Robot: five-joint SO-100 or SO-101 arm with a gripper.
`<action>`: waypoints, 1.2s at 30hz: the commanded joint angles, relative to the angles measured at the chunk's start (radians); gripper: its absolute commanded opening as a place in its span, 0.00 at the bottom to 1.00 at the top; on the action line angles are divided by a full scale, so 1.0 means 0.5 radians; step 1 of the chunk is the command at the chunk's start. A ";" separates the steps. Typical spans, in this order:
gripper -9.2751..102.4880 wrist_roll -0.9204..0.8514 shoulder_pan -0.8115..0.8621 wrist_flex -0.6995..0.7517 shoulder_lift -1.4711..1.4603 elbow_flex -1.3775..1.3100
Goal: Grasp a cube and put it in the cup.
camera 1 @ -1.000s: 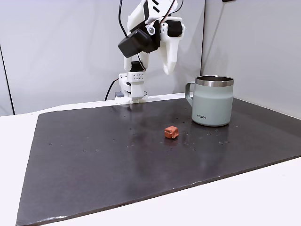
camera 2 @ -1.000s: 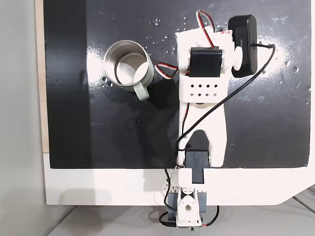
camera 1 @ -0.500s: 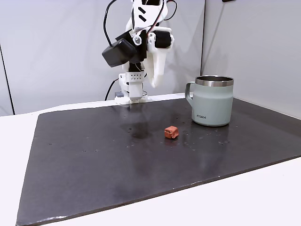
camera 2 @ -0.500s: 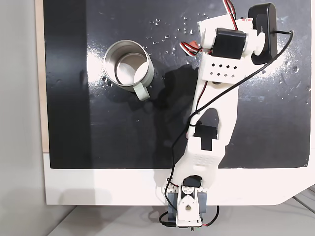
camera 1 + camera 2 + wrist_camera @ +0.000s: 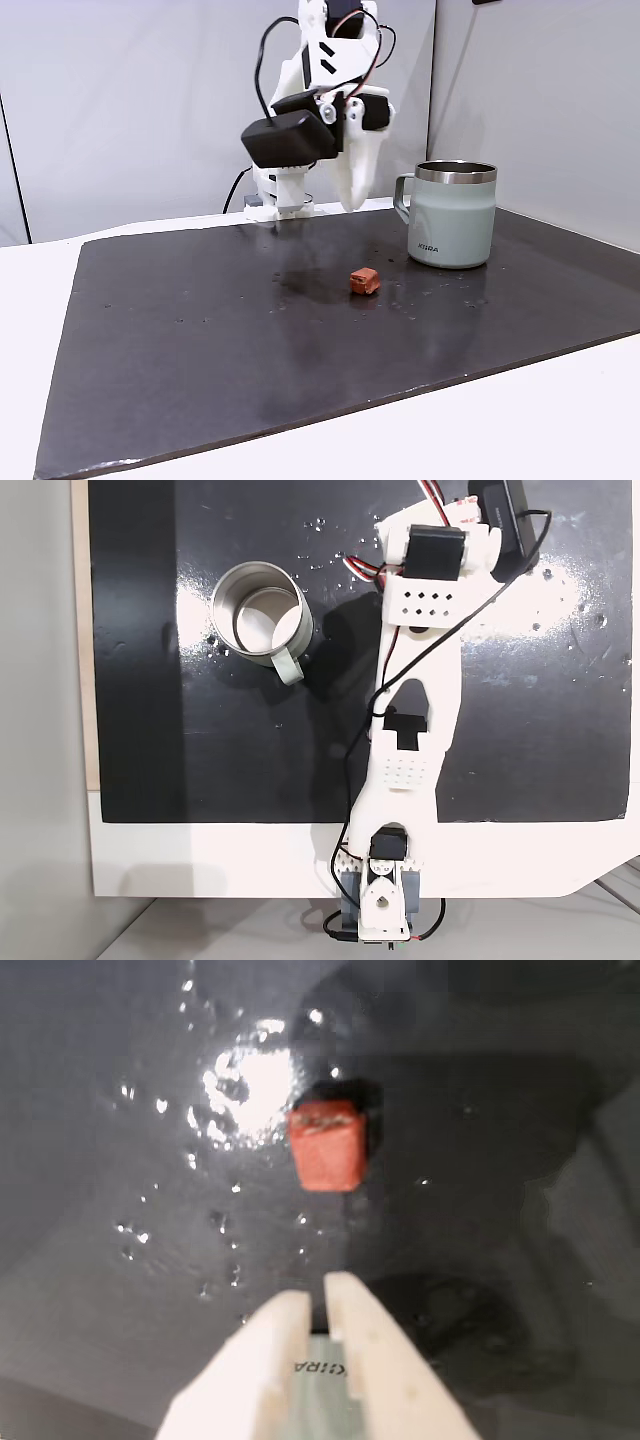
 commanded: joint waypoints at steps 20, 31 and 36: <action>0.10 -0.055 -0.037 0.021 -0.178 -0.239; 0.33 -0.077 -0.043 0.028 -0.270 -0.218; 0.33 -0.101 -0.021 0.031 -0.264 -0.153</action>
